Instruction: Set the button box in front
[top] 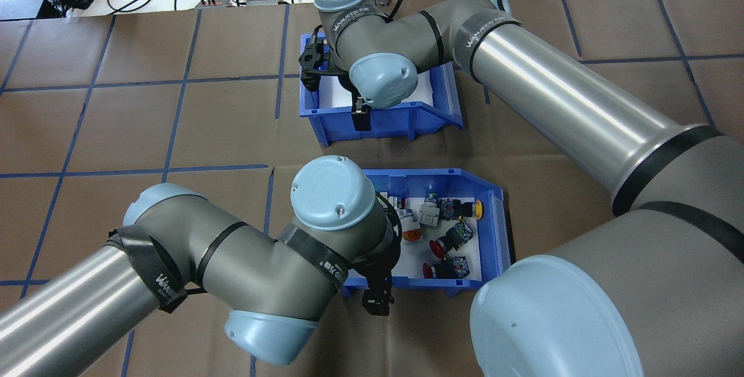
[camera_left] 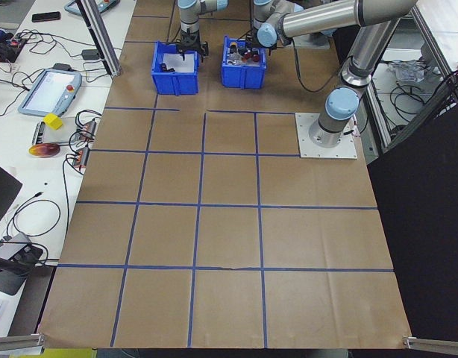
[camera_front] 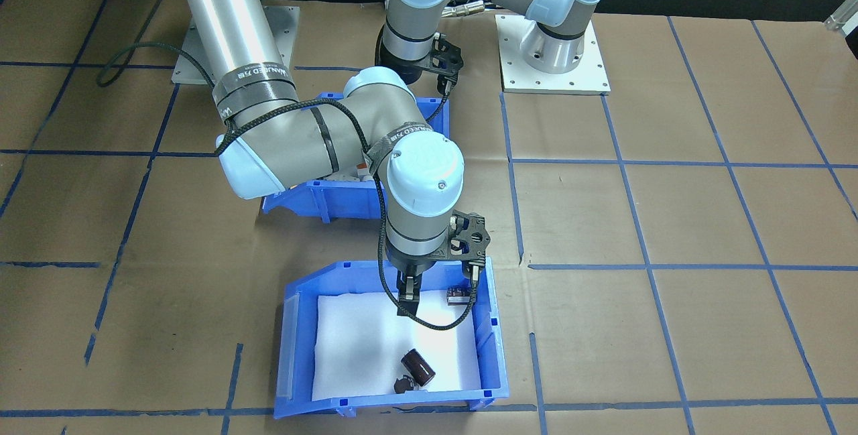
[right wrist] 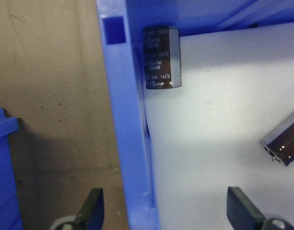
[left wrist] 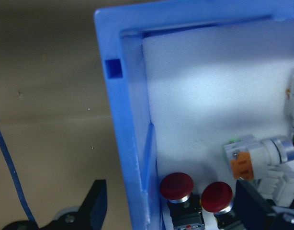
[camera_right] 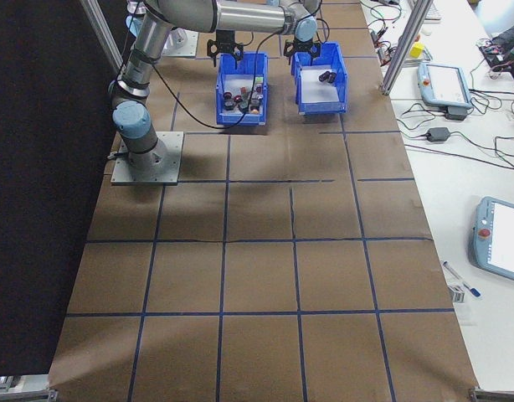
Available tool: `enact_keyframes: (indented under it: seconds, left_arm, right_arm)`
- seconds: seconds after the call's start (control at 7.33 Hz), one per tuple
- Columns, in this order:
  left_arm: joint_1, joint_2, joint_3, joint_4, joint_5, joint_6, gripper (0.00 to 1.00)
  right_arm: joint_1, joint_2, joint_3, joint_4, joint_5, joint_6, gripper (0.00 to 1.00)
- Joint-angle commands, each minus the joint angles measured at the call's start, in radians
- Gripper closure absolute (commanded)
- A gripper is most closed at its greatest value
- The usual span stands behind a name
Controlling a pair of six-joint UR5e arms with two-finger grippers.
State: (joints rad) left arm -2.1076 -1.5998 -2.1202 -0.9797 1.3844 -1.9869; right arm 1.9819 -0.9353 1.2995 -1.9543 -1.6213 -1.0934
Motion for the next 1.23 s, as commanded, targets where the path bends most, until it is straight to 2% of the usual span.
enact_keyframes:
  seconds: [0.0, 0.14, 0.27, 0.55, 0.68, 0.82, 0.95, 1.09]
  left_arm:
    - [-0.002, -0.017, -0.03, 0.062, -0.002, -0.054, 0.02]
    - [-0.011, -0.023, -0.029, 0.064, -0.001, -0.085, 0.06]
    - [-0.026, -0.026, -0.032, 0.061, -0.002, -0.064, 0.15]
    - [-0.031, -0.028, -0.037, 0.065, -0.005, -0.07, 0.66]
    - [-0.032, -0.02, -0.04, 0.065, 0.002, -0.085, 0.72]
    - [-0.034, -0.022, -0.04, 0.079, 0.001, -0.11, 0.9]
    - [-0.034, -0.025, -0.038, 0.079, 0.007, -0.15, 1.0]
    - [-0.034, -0.013, -0.037, 0.073, 0.039, -0.139, 1.0]
  right_arm:
    - [-0.002, 0.001, 0.006, -0.021, 0.0, 0.0, 0.58]
    - [-0.003, 0.0, 0.001, -0.021, 0.0, -0.002, 0.8]
    - [-0.003, -0.008, 0.001, -0.023, 0.0, 0.003, 0.92]
    - [-0.008, -0.026, -0.038, -0.023, -0.003, 0.0, 0.95]
    - [-0.02, -0.034, -0.073, -0.008, -0.003, -0.003, 0.95]
    - [-0.018, -0.037, -0.075, -0.006, -0.005, -0.002, 0.95]
    - [-0.021, -0.037, -0.074, -0.005, -0.006, -0.003, 0.95]
    - [-0.035, -0.039, -0.074, -0.002, -0.009, -0.028, 0.95]
